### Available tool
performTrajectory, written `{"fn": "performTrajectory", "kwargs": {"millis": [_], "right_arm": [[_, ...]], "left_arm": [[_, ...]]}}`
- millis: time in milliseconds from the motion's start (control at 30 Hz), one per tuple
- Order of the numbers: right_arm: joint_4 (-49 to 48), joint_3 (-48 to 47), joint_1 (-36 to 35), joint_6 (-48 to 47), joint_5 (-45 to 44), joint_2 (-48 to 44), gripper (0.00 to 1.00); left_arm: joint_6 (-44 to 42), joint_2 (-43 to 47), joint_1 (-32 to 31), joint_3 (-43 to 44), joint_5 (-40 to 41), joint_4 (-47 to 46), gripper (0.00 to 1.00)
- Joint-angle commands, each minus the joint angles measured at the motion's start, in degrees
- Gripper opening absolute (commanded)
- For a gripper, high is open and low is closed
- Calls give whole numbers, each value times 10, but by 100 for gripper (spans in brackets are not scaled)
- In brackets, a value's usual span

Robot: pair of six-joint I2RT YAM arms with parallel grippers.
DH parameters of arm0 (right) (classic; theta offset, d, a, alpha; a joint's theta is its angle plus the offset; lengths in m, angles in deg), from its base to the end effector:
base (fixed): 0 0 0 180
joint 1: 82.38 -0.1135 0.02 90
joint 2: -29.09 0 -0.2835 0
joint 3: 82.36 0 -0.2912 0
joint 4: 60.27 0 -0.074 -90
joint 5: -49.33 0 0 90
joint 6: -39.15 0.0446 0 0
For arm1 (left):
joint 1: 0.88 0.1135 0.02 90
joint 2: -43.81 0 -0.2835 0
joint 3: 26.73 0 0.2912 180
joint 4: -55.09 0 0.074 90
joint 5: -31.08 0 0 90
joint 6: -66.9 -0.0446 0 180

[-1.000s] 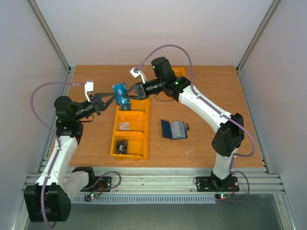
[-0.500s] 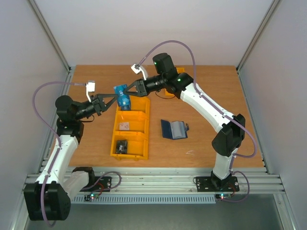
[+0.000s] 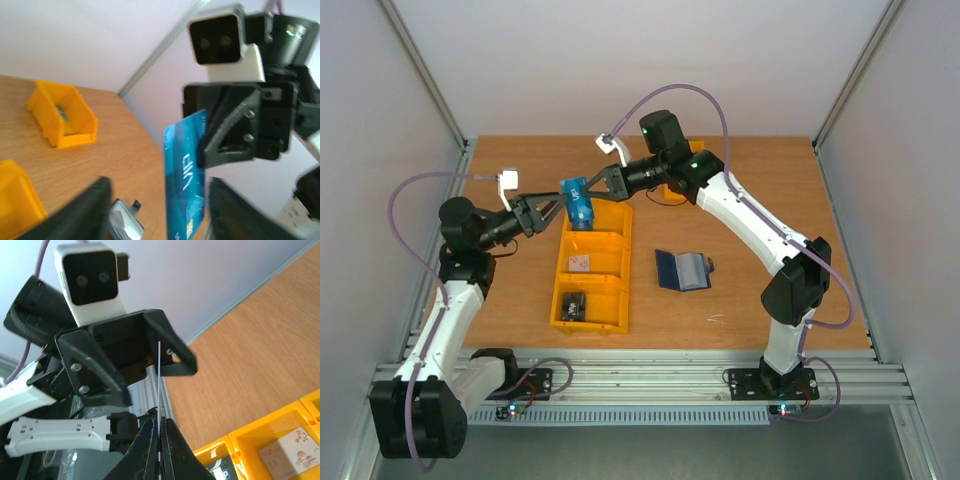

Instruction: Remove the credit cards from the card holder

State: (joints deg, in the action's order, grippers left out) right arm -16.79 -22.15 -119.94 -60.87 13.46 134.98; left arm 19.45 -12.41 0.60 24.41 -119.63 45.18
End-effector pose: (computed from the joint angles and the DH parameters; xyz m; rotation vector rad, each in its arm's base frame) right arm 0.3485 0.3136 0.4067 -1.3522 1.5912 1.2706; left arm 0.2488 -0.0325 0.3314 0.3083 1.6647 -1.3279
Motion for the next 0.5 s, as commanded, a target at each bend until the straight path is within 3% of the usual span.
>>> {"fn": "performTrajectory", "kwargs": {"millis": [0, 67, 133, 233, 467], "right_arm": [[-19, -4, 31, 108, -55, 31, 1], [-15, -14, 36, 156, -101, 55, 1], [5, -36, 36, 183, -136, 88, 1], [16, -51, 36, 226, -186, 129, 1], [-10, -79, 23, 267, -229, 221, 1]], "left_arm": [[-70, 9, 1, 7, 167, 142, 99], [-118, 2, 1, 15, 284, 235, 99], [-155, -16, 1, 20, 353, 288, 99], [-203, -33, 1, 10, 394, 310, 99], [-177, -66, 1, -48, 412, 283, 99]]}}
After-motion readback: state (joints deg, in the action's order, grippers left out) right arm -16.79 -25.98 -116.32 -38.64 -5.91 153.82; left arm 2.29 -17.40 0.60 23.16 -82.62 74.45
